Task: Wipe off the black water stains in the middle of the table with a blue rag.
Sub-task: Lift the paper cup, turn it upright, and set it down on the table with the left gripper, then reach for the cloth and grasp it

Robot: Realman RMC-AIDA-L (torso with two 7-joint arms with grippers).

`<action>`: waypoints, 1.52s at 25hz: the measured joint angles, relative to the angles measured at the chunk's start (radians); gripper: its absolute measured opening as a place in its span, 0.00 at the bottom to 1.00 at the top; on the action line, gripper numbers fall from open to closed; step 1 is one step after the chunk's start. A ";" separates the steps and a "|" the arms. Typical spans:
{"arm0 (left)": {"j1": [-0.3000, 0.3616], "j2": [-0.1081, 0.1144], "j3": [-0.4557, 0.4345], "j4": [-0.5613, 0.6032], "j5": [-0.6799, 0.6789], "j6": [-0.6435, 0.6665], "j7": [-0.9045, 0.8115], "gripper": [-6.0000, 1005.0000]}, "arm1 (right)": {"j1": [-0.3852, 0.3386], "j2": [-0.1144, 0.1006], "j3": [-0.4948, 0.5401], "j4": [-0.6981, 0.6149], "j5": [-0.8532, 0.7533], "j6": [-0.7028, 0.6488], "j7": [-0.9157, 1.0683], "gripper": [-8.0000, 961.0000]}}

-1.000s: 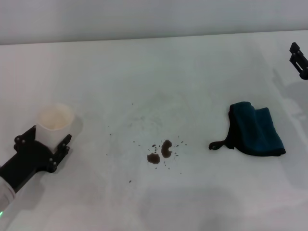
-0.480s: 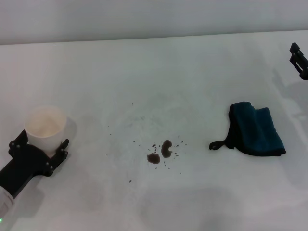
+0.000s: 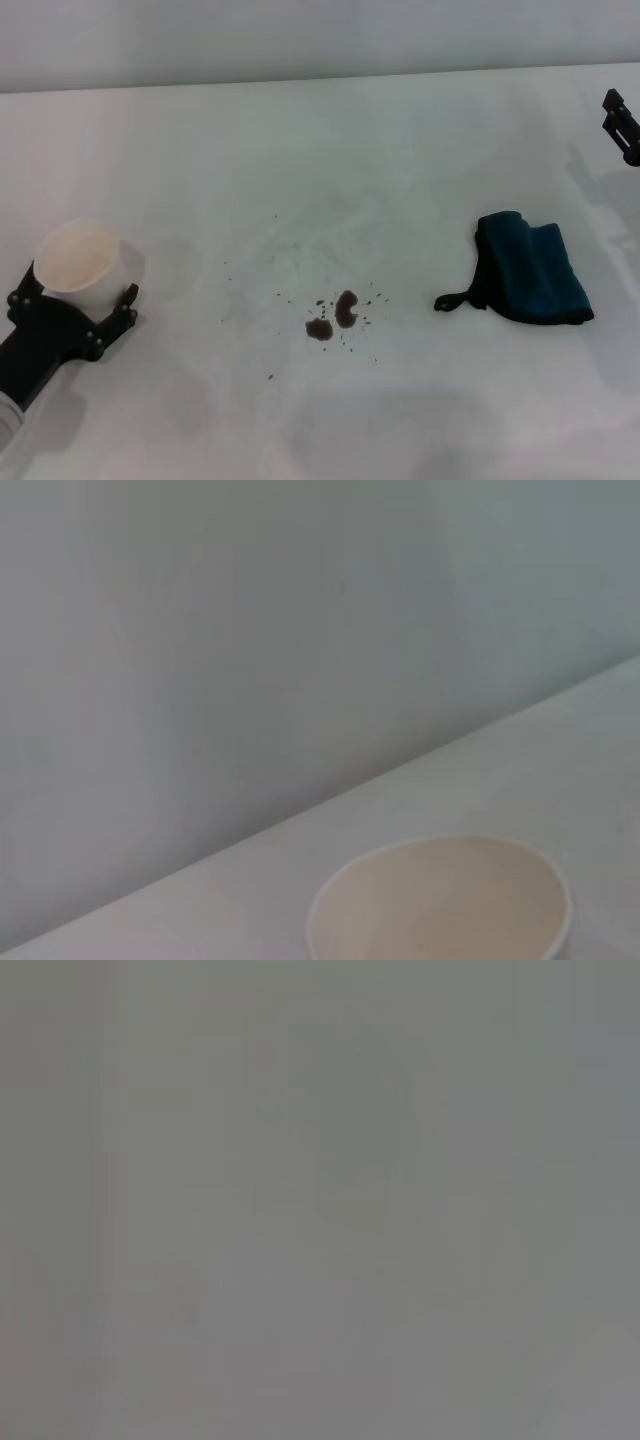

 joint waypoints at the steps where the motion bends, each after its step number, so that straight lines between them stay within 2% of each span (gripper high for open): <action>1: 0.004 0.000 0.000 0.006 0.000 0.003 0.002 0.82 | 0.000 0.000 0.000 0.000 0.000 0.000 0.000 0.73; 8: 0.050 -0.001 -0.001 0.017 -0.016 0.036 0.011 0.88 | 0.000 0.000 0.000 0.000 0.000 0.000 -0.003 0.73; 15: 0.108 -0.002 -0.001 0.020 -0.075 0.116 0.033 0.88 | -0.006 -0.001 0.000 -0.002 0.000 0.001 -0.008 0.73; 25: 0.171 -0.003 -0.001 0.064 -0.116 0.137 0.024 0.88 | -0.024 -0.004 0.009 -0.036 0.001 -0.003 0.047 0.73; 27: 0.198 -0.003 -0.001 0.087 -0.159 0.156 0.024 0.88 | -0.031 -0.005 0.009 -0.056 0.002 -0.017 0.137 0.73; 28: 0.203 -0.003 -0.001 0.090 -0.167 0.163 0.024 0.88 | -0.038 -0.008 -0.006 -0.095 -0.003 -0.060 0.275 0.73; 29: 0.211 -0.002 -0.001 0.094 -0.181 0.177 0.024 0.88 | -0.038 -0.008 -0.006 -0.095 -0.003 -0.060 0.275 0.73; 33: 0.227 -0.001 -0.001 0.096 -0.226 0.214 0.023 0.88 | -0.057 -0.011 -0.091 -0.242 -0.078 -0.182 0.591 0.73; 37: 0.221 0.002 -0.001 0.088 -0.260 0.222 0.023 0.88 | -0.064 -0.019 -0.173 -0.436 -0.279 -0.270 1.007 0.73; 38: 0.218 0.002 -0.001 0.087 -0.269 0.222 0.023 0.88 | -0.061 -0.029 -0.192 -0.525 -0.405 -0.280 1.201 0.73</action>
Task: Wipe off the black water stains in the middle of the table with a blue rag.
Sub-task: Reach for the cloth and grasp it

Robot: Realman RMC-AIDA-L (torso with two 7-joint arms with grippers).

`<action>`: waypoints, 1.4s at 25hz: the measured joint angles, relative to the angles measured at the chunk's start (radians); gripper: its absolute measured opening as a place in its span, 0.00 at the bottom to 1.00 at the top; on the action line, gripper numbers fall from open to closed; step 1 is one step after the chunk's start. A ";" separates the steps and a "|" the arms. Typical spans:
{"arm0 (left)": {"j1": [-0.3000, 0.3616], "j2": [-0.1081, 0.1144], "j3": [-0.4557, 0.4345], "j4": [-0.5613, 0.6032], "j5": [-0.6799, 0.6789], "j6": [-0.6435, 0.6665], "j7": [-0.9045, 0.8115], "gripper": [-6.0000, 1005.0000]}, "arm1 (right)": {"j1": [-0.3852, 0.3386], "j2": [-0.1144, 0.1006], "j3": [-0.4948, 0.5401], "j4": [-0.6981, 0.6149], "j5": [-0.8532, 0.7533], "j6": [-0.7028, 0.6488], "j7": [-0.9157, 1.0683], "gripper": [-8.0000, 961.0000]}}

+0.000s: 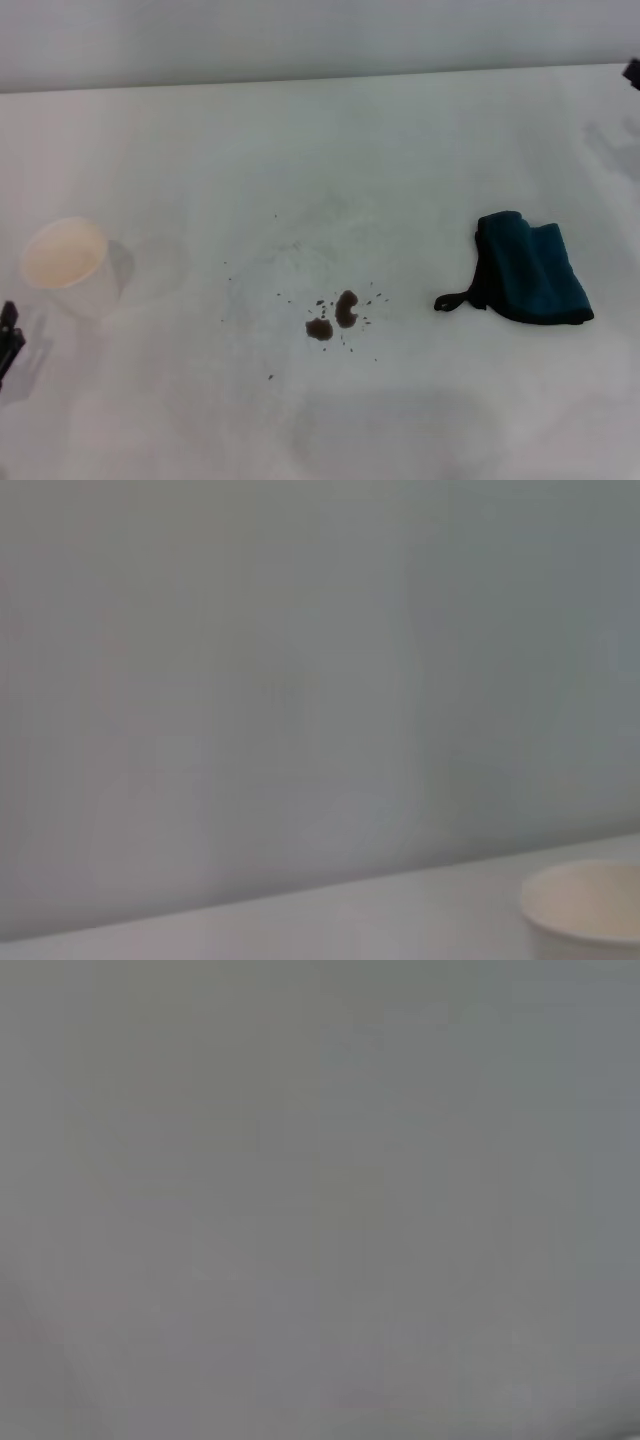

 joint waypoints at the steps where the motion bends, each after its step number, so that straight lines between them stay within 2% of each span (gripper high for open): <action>1: -0.005 0.001 0.000 -0.002 -0.013 0.000 0.000 0.88 | 0.000 0.000 0.000 0.000 0.000 0.000 0.000 0.73; 6: -0.042 0.004 0.000 -0.015 -0.040 0.014 -0.001 0.88 | 0.053 -0.042 -0.019 -0.224 -0.480 0.024 0.589 0.72; 11: -0.090 0.006 -0.001 -0.047 -0.048 0.026 -0.025 0.88 | 0.137 -0.072 -0.019 -0.408 -0.854 0.229 0.919 0.72; 14: -0.116 0.006 -0.001 -0.075 -0.054 0.027 -0.095 0.88 | 0.193 -0.081 -0.024 -0.507 -1.021 0.380 1.041 0.72; 18: -0.136 0.008 -0.002 -0.118 -0.055 0.028 -0.178 0.88 | 0.260 -0.058 -0.054 -0.623 -1.230 0.536 1.156 0.72; 23: -0.160 0.007 0.002 -0.160 -0.051 0.028 -0.174 0.88 | 0.308 0.008 -0.141 -0.691 -1.441 0.648 1.271 0.72; 25: -0.164 0.007 0.001 -0.168 -0.051 0.028 -0.171 0.88 | 0.327 0.028 -0.223 -0.688 -1.499 0.670 1.332 0.72; 30: -0.170 0.009 0.000 -0.195 -0.054 0.028 -0.171 0.88 | 0.337 0.029 -0.477 -0.675 -1.512 0.675 1.517 0.72; 35: -0.178 0.009 0.004 -0.209 -0.053 0.028 -0.171 0.88 | 0.337 0.035 -0.628 -0.673 -1.491 0.678 1.629 0.72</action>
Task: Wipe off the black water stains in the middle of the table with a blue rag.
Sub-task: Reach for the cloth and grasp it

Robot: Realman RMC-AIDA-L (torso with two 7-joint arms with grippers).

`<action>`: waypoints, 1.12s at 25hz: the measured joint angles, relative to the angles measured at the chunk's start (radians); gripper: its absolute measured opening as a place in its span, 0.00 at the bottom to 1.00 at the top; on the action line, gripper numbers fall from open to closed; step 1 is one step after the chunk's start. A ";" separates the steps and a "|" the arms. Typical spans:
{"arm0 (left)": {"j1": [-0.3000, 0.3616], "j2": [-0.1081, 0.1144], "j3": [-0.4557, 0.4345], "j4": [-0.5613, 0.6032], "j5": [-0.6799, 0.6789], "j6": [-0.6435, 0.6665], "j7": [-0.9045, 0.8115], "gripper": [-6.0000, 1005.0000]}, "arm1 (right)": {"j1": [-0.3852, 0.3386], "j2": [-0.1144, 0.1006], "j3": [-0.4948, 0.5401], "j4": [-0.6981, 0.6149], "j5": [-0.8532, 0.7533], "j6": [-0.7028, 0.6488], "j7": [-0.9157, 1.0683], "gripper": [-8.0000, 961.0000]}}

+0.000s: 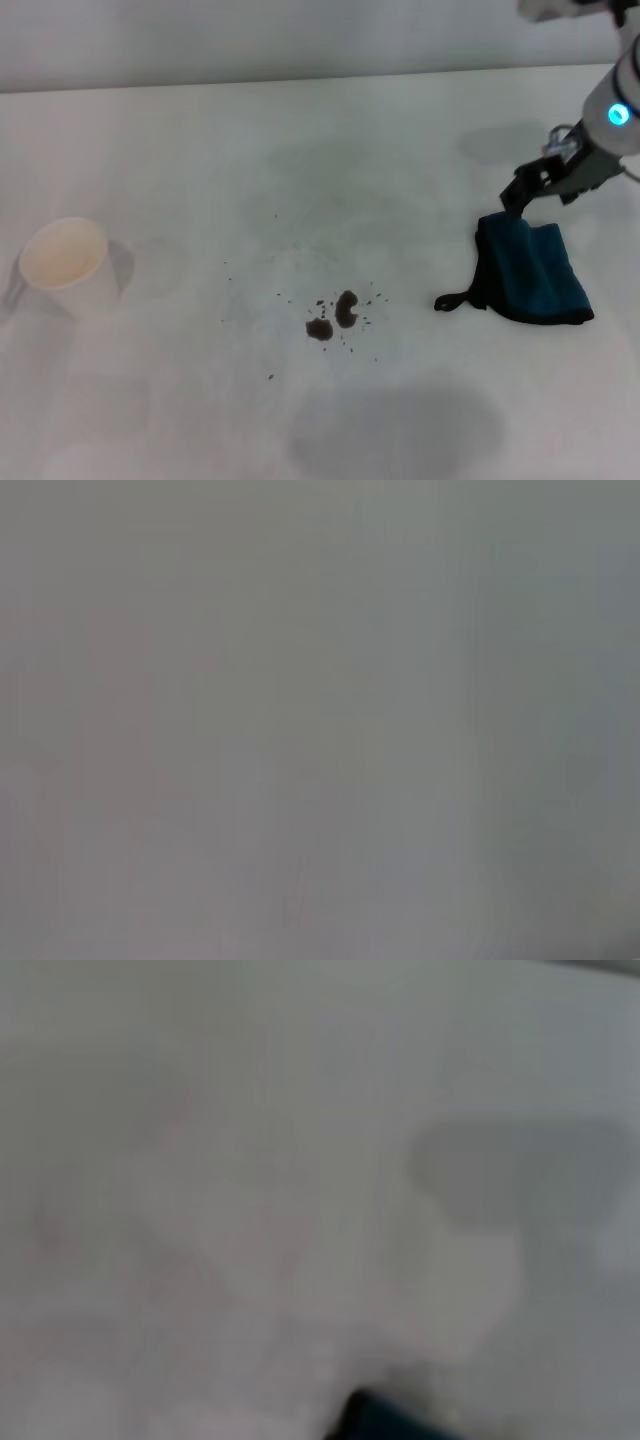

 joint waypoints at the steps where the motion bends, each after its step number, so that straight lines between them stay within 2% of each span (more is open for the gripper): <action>1: -0.001 0.000 0.000 -0.001 0.000 0.000 0.000 0.88 | -0.002 0.000 -0.030 0.002 0.008 0.000 0.017 0.72; 9: -0.006 0.000 0.001 -0.024 -0.001 0.000 0.005 0.88 | -0.020 0.001 -0.125 0.052 0.034 -0.030 0.056 0.70; 16: -0.016 -0.002 0.003 -0.025 0.002 -0.006 0.018 0.88 | -0.015 -0.001 -0.141 0.140 0.035 -0.098 0.047 0.68; 28: -0.018 -0.002 0.004 -0.026 0.007 -0.007 0.052 0.88 | -0.011 0.003 -0.197 0.187 0.044 -0.131 0.054 0.63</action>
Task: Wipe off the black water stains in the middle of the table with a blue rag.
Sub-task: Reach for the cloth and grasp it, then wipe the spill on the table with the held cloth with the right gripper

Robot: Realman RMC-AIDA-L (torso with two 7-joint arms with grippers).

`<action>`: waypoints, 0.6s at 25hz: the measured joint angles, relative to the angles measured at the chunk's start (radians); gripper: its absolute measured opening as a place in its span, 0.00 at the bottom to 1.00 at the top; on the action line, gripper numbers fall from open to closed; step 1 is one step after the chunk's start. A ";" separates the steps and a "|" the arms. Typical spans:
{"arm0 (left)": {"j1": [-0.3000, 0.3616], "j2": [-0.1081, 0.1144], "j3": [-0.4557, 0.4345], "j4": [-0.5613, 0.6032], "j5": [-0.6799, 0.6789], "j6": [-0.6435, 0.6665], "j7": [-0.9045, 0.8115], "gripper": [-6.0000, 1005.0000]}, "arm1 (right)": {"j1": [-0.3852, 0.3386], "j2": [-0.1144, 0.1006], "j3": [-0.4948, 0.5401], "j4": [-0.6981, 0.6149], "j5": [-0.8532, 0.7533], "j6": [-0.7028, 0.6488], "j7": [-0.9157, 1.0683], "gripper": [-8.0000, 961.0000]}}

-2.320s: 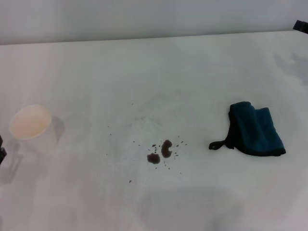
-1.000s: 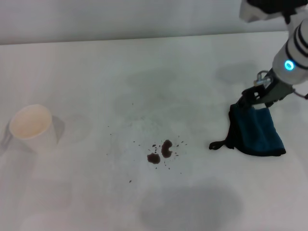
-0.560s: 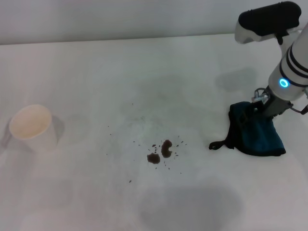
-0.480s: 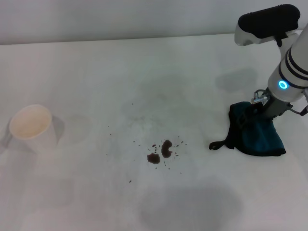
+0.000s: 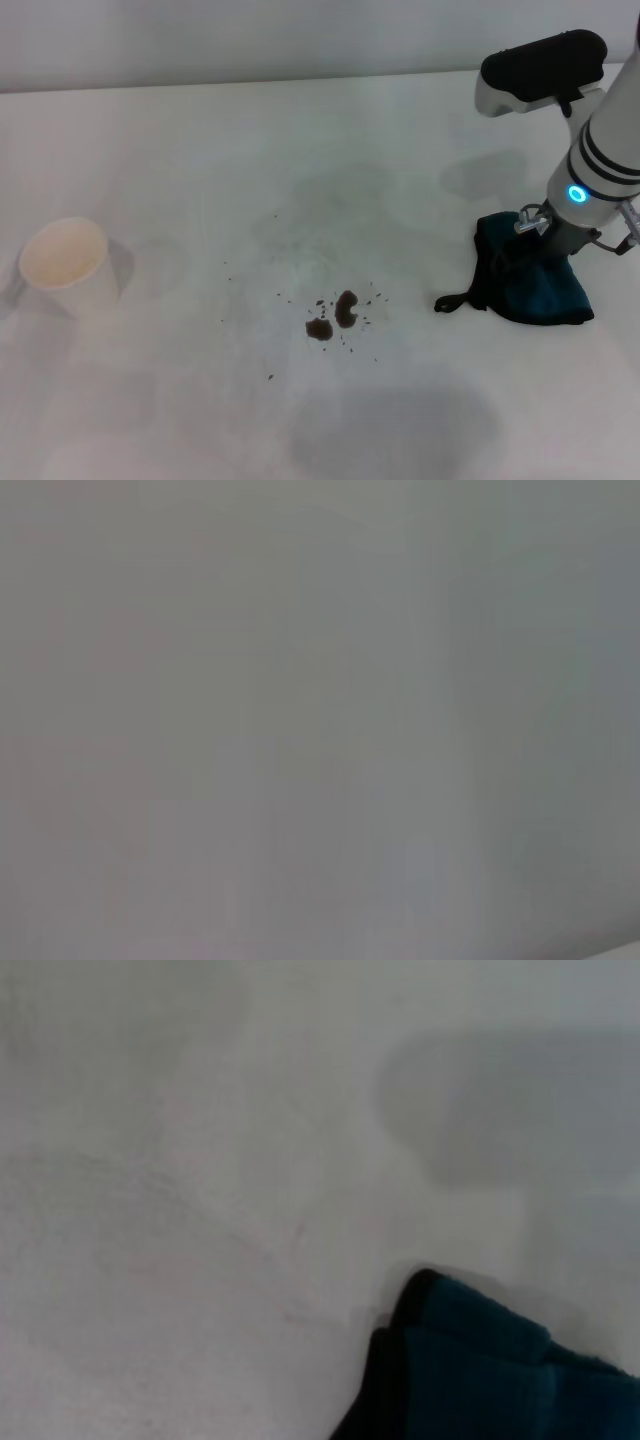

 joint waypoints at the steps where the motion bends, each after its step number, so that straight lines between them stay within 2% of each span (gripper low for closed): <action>1: 0.000 0.000 0.000 0.000 0.000 -0.001 0.000 0.88 | 0.001 0.000 -0.004 0.000 0.000 0.000 0.003 0.63; 5: 0.002 0.000 0.000 0.000 -0.001 -0.002 0.000 0.88 | 0.014 0.001 -0.011 -0.010 0.004 0.001 0.011 0.62; 11: 0.003 0.002 -0.001 0.000 -0.004 -0.003 0.001 0.88 | 0.040 -0.003 -0.011 0.039 0.026 0.003 0.007 0.45; 15: 0.000 0.003 -0.004 0.001 -0.006 -0.004 0.001 0.88 | 0.061 -0.002 -0.021 0.083 0.023 -0.005 0.008 0.28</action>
